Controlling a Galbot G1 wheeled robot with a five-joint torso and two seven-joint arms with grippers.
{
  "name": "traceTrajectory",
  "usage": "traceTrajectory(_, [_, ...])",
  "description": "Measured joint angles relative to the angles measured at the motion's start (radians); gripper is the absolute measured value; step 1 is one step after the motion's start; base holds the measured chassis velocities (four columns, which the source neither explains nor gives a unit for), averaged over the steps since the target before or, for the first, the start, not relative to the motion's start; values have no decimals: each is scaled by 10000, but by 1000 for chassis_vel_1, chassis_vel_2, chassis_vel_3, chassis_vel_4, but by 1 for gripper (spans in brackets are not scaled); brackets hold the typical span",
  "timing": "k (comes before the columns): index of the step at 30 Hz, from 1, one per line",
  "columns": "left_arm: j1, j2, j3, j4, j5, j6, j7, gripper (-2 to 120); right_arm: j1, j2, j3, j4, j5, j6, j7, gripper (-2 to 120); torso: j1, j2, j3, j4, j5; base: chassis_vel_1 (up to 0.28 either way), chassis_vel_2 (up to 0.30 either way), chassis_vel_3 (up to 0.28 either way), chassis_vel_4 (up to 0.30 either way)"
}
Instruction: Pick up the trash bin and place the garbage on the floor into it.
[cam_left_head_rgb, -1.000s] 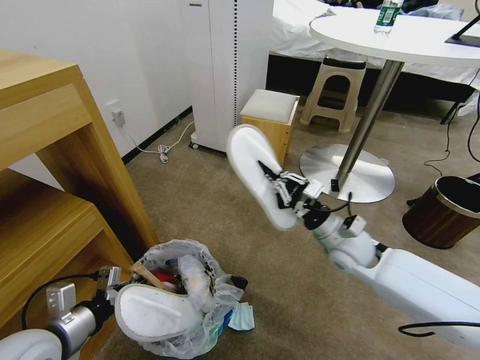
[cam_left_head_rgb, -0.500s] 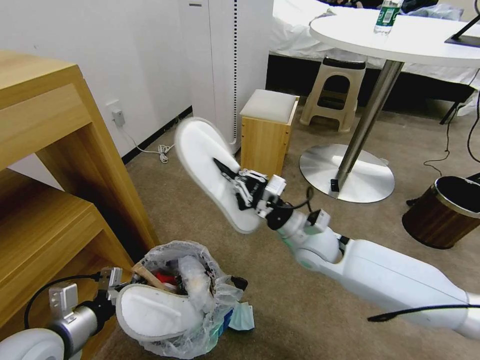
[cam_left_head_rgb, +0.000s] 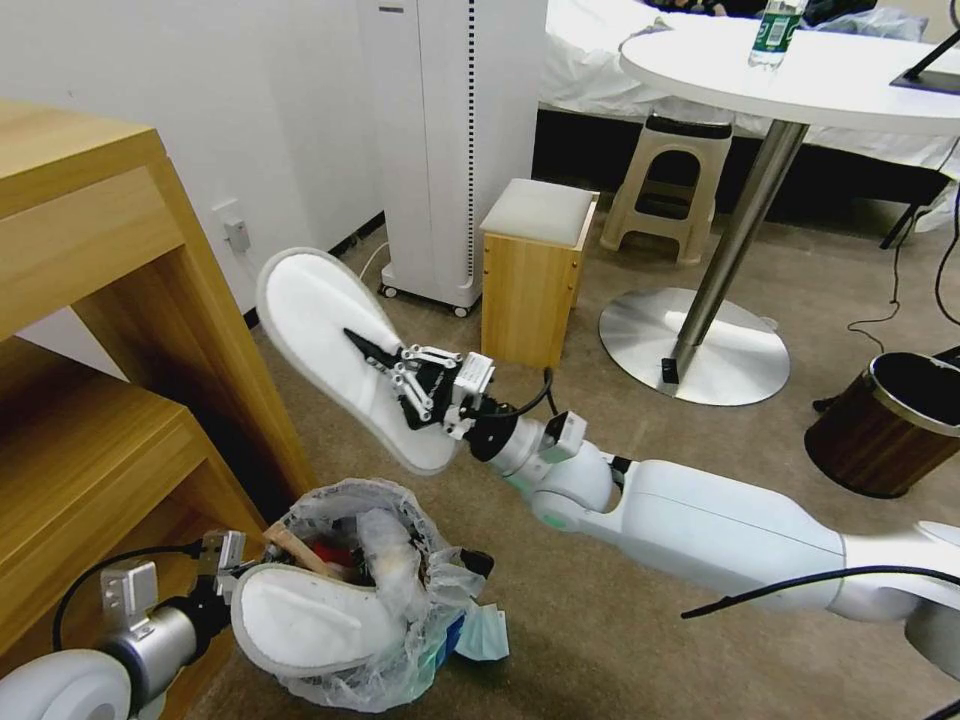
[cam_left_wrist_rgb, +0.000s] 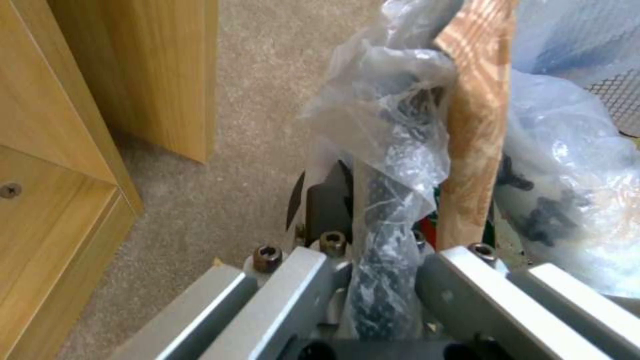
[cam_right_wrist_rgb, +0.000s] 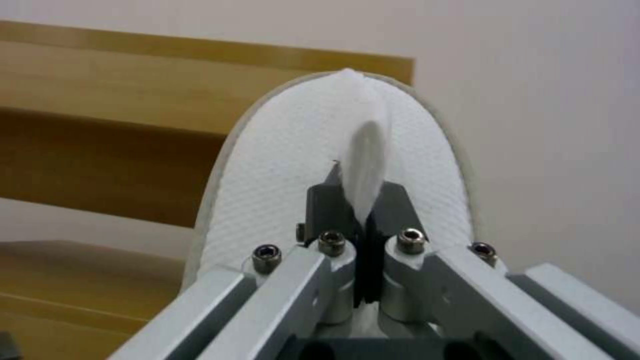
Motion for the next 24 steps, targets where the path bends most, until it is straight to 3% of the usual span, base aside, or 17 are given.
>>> traceTrajectory(24, [-31,20,-178,-171,-251,9,-116,0,73,1762,-1453,-651,-384,49,-3,0,0,0,0,0,1,0,0,0,0])
